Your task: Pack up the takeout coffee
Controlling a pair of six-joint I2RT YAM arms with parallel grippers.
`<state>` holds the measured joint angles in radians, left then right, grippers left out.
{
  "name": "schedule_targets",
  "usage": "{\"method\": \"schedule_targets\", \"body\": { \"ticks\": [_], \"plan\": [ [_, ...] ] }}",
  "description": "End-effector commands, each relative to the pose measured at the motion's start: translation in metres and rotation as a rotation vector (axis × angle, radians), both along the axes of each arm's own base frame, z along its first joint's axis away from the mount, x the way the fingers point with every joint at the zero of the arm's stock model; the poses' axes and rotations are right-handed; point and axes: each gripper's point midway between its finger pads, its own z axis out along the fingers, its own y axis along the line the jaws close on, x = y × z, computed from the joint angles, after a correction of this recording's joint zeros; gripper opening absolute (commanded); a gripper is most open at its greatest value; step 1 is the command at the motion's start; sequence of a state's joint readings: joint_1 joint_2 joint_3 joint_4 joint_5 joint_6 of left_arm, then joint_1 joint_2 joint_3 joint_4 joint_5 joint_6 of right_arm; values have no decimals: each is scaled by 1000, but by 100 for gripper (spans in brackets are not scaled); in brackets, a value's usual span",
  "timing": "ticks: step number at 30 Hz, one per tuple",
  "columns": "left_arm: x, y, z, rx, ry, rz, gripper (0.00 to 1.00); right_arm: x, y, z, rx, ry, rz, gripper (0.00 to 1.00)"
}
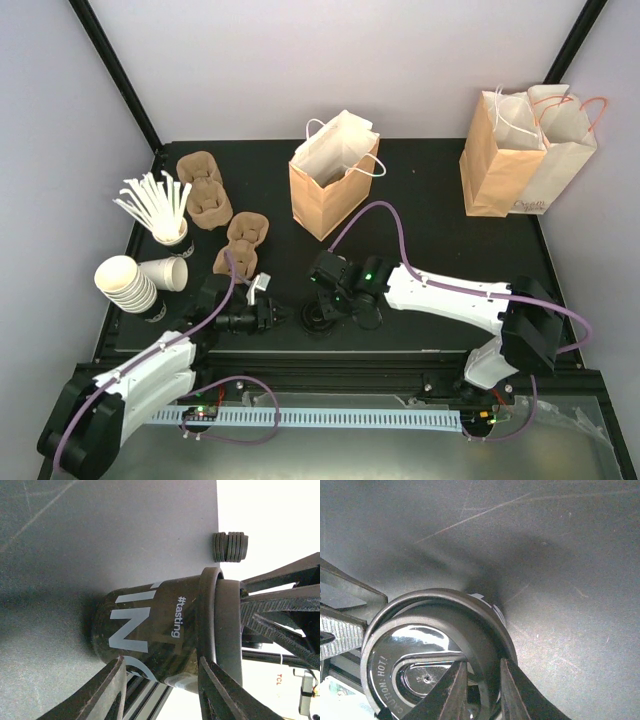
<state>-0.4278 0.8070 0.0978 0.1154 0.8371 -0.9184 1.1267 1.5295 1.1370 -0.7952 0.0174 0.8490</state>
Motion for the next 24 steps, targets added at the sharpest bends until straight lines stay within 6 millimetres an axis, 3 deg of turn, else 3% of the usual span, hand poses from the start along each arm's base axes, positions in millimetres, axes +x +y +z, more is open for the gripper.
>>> {"method": "schedule_targets", "body": {
  "ticks": [1,24],
  "plan": [
    [3,-10,18,-39,-53,-45,42,2,6,2,7,4,10,21],
    [-14,-11,20,-57,-25,-63,46,9,4,7,-39,-32,28,11]
  ]
}}
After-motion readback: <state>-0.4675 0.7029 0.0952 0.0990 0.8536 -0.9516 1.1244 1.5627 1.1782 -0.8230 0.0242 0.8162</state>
